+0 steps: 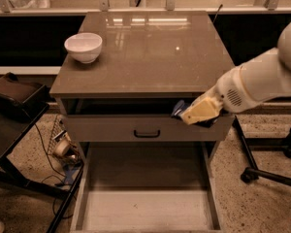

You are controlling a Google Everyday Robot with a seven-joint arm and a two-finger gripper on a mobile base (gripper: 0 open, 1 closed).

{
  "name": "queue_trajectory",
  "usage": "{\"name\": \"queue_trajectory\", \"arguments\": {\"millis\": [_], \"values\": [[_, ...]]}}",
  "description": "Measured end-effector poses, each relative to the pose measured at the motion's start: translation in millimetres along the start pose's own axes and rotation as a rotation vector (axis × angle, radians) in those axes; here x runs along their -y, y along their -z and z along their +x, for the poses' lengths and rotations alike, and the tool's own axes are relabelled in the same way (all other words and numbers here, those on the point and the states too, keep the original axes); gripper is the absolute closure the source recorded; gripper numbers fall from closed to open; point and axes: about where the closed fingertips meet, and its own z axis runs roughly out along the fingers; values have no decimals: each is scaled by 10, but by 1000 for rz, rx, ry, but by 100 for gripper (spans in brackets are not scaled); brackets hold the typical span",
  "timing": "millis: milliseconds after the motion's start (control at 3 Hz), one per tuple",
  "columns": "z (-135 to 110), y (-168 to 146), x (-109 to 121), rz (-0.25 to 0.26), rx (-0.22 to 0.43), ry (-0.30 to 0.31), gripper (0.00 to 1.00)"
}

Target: Place rxbar blueberry into middle drawer

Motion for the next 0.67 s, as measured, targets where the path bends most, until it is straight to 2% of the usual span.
{"name": "queue_trajectory", "arguments": {"millis": [333,667], "values": [[492,-930,-185,-116,76,-34,100],[904,-1549,-357,-160,117,15,100]]}}
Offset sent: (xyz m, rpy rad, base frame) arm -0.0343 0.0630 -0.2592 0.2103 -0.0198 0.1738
